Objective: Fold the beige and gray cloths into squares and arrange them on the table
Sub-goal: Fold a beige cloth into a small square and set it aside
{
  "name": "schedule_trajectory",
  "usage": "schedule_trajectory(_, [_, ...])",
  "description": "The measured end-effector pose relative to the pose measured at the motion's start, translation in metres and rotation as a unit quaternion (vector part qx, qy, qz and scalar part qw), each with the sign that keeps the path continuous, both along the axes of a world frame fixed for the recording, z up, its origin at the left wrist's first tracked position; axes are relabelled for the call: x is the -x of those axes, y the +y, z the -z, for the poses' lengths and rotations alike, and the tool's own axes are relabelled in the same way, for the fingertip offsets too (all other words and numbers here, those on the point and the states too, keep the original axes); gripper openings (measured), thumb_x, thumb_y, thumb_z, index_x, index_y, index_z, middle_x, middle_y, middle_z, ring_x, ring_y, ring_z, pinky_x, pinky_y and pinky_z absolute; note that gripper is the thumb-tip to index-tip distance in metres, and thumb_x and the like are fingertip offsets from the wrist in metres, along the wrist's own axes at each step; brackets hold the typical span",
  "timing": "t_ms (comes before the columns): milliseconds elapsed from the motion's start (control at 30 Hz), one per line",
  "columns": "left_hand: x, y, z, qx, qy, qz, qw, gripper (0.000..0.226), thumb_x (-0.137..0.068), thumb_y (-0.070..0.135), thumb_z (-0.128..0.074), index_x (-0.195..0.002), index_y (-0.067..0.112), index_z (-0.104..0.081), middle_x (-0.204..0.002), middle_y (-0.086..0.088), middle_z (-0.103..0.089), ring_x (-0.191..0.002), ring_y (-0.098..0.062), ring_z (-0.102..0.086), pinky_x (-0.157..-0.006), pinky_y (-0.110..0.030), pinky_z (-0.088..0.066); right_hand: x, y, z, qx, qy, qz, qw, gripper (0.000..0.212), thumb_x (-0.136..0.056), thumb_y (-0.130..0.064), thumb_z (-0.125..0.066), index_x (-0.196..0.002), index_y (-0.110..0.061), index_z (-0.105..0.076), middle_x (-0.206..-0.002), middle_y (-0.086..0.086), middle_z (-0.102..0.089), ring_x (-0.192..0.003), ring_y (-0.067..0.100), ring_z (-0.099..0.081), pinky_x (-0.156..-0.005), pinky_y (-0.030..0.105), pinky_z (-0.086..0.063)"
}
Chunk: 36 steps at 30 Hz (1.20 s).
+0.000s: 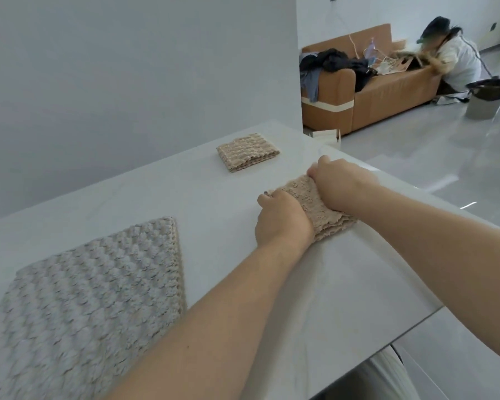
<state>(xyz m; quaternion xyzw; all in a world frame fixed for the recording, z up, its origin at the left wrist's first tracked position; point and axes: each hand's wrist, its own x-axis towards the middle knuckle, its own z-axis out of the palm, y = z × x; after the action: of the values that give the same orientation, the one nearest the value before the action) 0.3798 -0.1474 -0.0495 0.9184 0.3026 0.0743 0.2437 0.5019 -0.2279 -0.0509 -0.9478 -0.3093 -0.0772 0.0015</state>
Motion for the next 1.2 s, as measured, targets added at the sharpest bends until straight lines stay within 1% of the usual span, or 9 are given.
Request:
schedule_trajectory(133, [-0.002,-0.003,0.001,-0.075,0.037,0.019,0.996,0.042,-0.095,0.022,-0.054,-0.133,0.007,-0.050,-0.136,-0.012,-0.038,-0.100,-0.032,-0.066,-0.067,-0.035,-0.041,-0.001,-0.001,0.004,0.018,-0.041,-0.007,0.999,0.037,-0.093,-0.001,-0.040,-0.125,-0.015,-0.054,-0.097,0.005,-0.037,-0.096,0.035,-0.061,-0.060,0.041,-0.043])
schedule_trajectory(233, [0.001,-0.003,0.006,-0.173,0.071,0.029,0.982,0.052,-0.099,0.033,-0.046,-0.142,0.004,-0.042,-0.148,-0.017,-0.031,-0.107,-0.031,-0.062,-0.068,-0.035,-0.039,-0.004,0.001,0.011,0.014,-0.069,0.003,0.997,0.034,-0.098,-0.013,-0.031,-0.122,-0.011,-0.055,-0.104,0.009,-0.056,-0.094,0.036,-0.064,-0.057,0.039,-0.037])
schedule_trajectory(300, [0.002,0.003,0.011,-0.220,0.086,0.043,0.971,0.059,-0.104,0.040,-0.032,-0.152,0.005,-0.031,-0.163,-0.020,-0.009,-0.129,-0.036,-0.046,-0.091,-0.042,-0.041,-0.006,0.001,0.014,0.006,-0.072,0.013,0.997,0.035,-0.100,-0.020,-0.029,-0.120,-0.010,-0.055,-0.106,0.010,-0.061,-0.094,0.036,-0.065,-0.057,0.038,-0.034])
schedule_trajectory(367, [0.002,0.012,0.015,-0.229,0.095,0.091,0.965,0.063,-0.106,0.043,-0.020,-0.160,0.011,-0.013,-0.168,-0.008,0.014,-0.148,-0.037,-0.017,-0.115,-0.049,-0.023,-0.007,0.001,0.016,0.011,-0.086,0.009,0.996,0.036,-0.100,-0.023,-0.029,-0.119,-0.011,-0.057,-0.107,0.009,-0.062,-0.095,0.035,-0.066,-0.057,0.038,-0.033])
schedule_trajectory(467, [0.001,0.023,0.021,-0.249,0.055,0.183,0.949,0.059,-0.107,0.039,-0.013,-0.162,0.019,-0.001,-0.169,0.003,0.017,-0.155,-0.027,0.018,-0.124,-0.052,0.006,-0.008,0.000,0.018,0.015,-0.094,0.016,0.995,0.036,-0.101,-0.027,-0.031,-0.119,-0.013,-0.059,-0.106,0.008,-0.063,-0.096,0.033,-0.066,-0.053,0.036,-0.029])
schedule_trajectory(733, [0.001,0.039,0.026,-0.161,0.089,0.218,0.958,0.073,-0.102,0.061,-0.009,-0.162,0.020,0.002,-0.170,-0.002,0.000,-0.157,-0.020,0.004,-0.126,-0.046,0.001,-0.002,-0.004,0.012,0.015,-0.074,0.088,0.993,0.044,-0.108,-0.039,-0.029,-0.123,-0.011,-0.059,-0.113,0.011,-0.067,-0.103,0.034,-0.066,-0.064,0.036,-0.037])
schedule_trajectory(1000, [0.002,0.045,0.024,-0.139,0.111,0.243,0.954,0.092,-0.091,0.080,-0.011,-0.162,0.023,0.005,-0.170,0.000,0.004,-0.156,-0.018,0.007,-0.125,-0.050,0.002,-0.005,-0.012,0.014,-0.101,0.066,0.165,0.979,0.063,-0.102,-0.058,-0.026,-0.139,-0.010,-0.043,-0.139,0.021,-0.051,-0.125,0.042,-0.051,-0.094,0.048,-0.043])
schedule_trajectory(1100, [0.002,0.048,0.014,-0.101,0.119,0.252,0.955,0.097,-0.088,0.084,-0.015,-0.162,0.024,0.007,-0.170,-0.001,0.009,-0.156,-0.019,0.011,-0.125,-0.050,0.006,-0.003,-0.014,0.006,-0.198,0.099,0.142,0.965,0.053,-0.103,-0.051,-0.034,-0.135,-0.010,-0.044,-0.136,0.021,-0.048,-0.121,0.043,-0.052,-0.094,0.050,-0.045])
schedule_trajectory(1200, [0.006,0.050,0.004,-0.148,0.084,0.265,0.949,0.101,-0.088,0.084,-0.015,-0.162,0.019,0.007,-0.169,-0.002,0.014,-0.154,-0.018,0.018,-0.125,-0.048,0.008,-0.002,-0.019,-0.004,-0.249,0.042,0.038,0.967,0.034,-0.106,-0.029,-0.036,-0.129,-0.008,-0.051,-0.131,0.017,-0.051,-0.119,0.038,-0.051,-0.098,0.047,-0.044])
